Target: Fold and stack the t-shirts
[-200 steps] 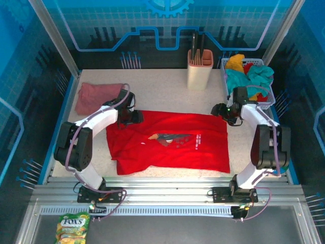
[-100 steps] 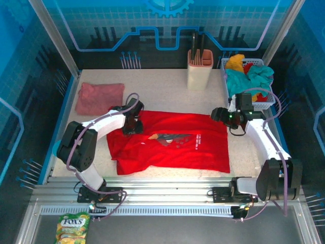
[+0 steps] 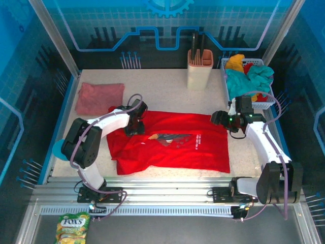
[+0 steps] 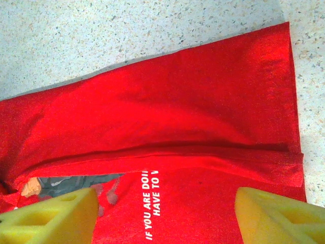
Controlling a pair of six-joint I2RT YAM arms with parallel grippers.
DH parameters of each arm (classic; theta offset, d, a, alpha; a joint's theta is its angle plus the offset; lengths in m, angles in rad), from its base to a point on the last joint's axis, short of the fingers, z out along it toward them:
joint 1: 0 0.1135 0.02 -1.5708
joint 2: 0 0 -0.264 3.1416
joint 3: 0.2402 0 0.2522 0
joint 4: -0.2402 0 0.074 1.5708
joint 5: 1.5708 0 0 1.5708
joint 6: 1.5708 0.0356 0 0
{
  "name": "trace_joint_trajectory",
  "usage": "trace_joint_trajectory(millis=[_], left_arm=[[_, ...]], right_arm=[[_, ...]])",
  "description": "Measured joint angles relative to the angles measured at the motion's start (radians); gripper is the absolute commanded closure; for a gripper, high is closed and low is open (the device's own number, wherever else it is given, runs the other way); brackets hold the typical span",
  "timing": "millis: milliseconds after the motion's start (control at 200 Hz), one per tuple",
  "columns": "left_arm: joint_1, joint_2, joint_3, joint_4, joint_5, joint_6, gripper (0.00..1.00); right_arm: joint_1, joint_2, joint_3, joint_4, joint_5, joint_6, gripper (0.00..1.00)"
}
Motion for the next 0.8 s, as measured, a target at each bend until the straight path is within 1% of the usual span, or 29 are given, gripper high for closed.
trace_joint_trajectory(millis=[255, 375, 470, 525, 545, 610, 630, 800], left_arm=[[0.000, 0.035, 0.022, -0.007, -0.011, -0.002, 0.61], [-0.001, 0.062, 0.022, -0.007, -0.011, -0.013, 0.67], [-0.003, 0.066, 0.022, -0.008, -0.015, -0.021, 0.79], [-0.006, 0.066, 0.022, -0.012, -0.022, -0.028, 0.83], [-0.007, 0.066, 0.022, -0.015, -0.026, -0.026, 0.85], [-0.011, 0.064, 0.022, -0.021, -0.035, -0.027, 0.88], [-0.013, 0.061, 0.022, -0.023, -0.037, -0.031, 0.91], [-0.040, 0.007, 0.022, -0.053, -0.061, -0.052, 0.92]], right_arm=[[0.000, 0.000, 0.000, 0.000, 0.000, 0.000, 0.28], [0.000, 0.000, 0.000, 0.000, 0.000, 0.000, 0.28], [0.000, 0.000, 0.000, 0.000, 0.000, 0.000, 0.28], [0.000, 0.000, 0.000, 0.000, 0.000, 0.000, 0.28], [0.000, 0.000, 0.000, 0.000, 0.000, 0.000, 0.28], [0.000, 0.000, 0.000, 0.000, 0.000, -0.001, 0.28], [0.000, 0.000, 0.000, 0.000, 0.000, 0.000, 0.28], [0.000, 0.000, 0.000, 0.000, 0.000, 0.000, 0.28]])
